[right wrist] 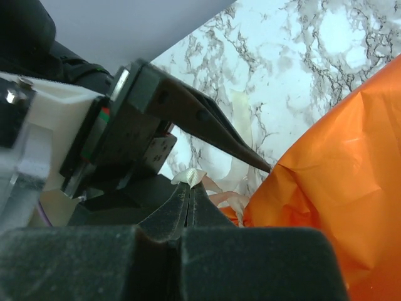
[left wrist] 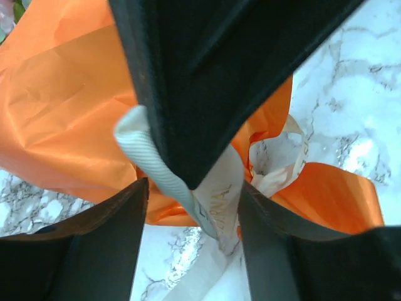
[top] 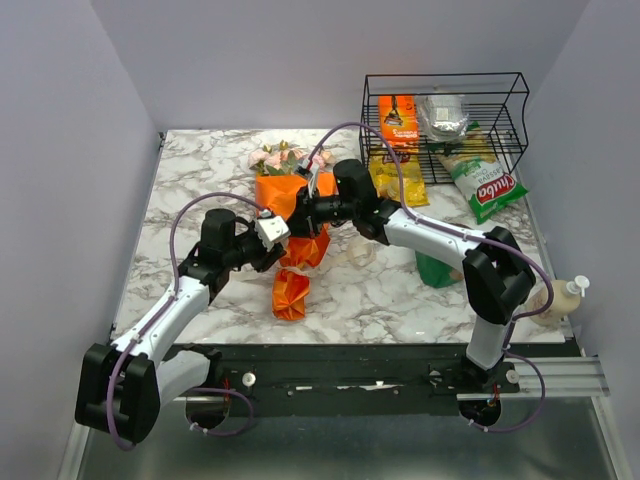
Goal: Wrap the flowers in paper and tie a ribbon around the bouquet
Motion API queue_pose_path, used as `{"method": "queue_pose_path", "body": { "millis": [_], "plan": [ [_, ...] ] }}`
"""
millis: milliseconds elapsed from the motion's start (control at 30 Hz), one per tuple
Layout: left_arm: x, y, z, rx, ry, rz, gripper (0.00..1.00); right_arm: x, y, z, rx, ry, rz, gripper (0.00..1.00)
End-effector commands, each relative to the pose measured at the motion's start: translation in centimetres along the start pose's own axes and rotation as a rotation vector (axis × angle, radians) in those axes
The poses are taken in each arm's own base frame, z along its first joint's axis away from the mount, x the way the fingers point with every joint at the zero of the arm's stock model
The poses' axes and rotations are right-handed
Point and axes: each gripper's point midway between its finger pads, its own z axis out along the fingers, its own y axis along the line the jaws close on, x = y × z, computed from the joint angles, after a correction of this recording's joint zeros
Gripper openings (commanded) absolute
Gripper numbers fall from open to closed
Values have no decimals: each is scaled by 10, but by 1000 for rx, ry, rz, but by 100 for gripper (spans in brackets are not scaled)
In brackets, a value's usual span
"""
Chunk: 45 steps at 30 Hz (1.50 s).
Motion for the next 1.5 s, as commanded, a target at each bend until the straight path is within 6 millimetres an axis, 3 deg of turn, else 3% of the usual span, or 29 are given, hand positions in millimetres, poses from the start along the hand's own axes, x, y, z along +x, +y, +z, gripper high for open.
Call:
{"method": "queue_pose_path", "body": {
  "millis": [0,200,233,267,333,367,433,467,500,567,633,667,700,733,767,800,933,1067,1233,1333,1433,1467],
  "plan": [
    [-11,-11,4,44,-91,20,39,-17,9,2,-10,-21,22,0],
    [-1,-21,7,97,-65,-4,20,-21,9,-1,12,-33,27,0],
    [-2,-23,6,105,-70,-6,14,-23,10,-3,18,-35,21,1],
    [-3,-22,6,103,-77,-9,0,-22,9,-4,27,-28,23,3],
    [-4,-23,6,99,-86,-14,0,-28,9,-10,70,-38,23,19],
    [-4,-23,6,99,-86,-12,0,-27,10,-15,94,-28,25,37],
    [-4,-21,5,94,-83,-11,0,-32,6,-27,166,-45,9,47],
    [-3,-21,5,88,-75,-11,0,-41,17,-44,199,-62,-17,56],
    [-2,-20,5,84,-71,-14,0,-40,8,-55,279,-72,-11,60],
    [-2,-21,4,84,-68,-9,0,-48,14,-88,357,-90,-3,68],
    [-2,-22,3,87,-73,-6,0,-49,-9,-122,512,-111,58,71],
    [-3,-24,2,95,-76,-2,0,-34,-20,-137,581,-79,140,72],
    [-3,-26,2,104,-81,8,0,-30,-31,-155,666,-97,182,72],
    [-3,-27,1,103,-83,18,0,-8,-55,-174,752,-77,257,72],
    [3,-30,0,112,-66,8,0,9,-66,-184,811,-65,324,78],
    [7,-31,0,109,-58,13,0,25,-82,-194,890,-42,353,78],
    [10,-35,-3,120,-44,34,0,86,-118,-194,998,131,458,77],
    [10,-41,-4,137,-44,44,0,123,-141,-189,1053,255,525,71],
    [10,-46,-5,153,-49,45,0,147,-169,-173,1064,292,539,64],
    [10,-46,-6,158,-41,47,0,168,-174,-164,1038,341,576,50],
    [10,-49,-7,172,-34,55,0,178,-170,-160,1010,348,600,23],
    [10,-50,-7,179,-33,55,0,176,-169,-160,1002,344,594,7]
  ]
}}
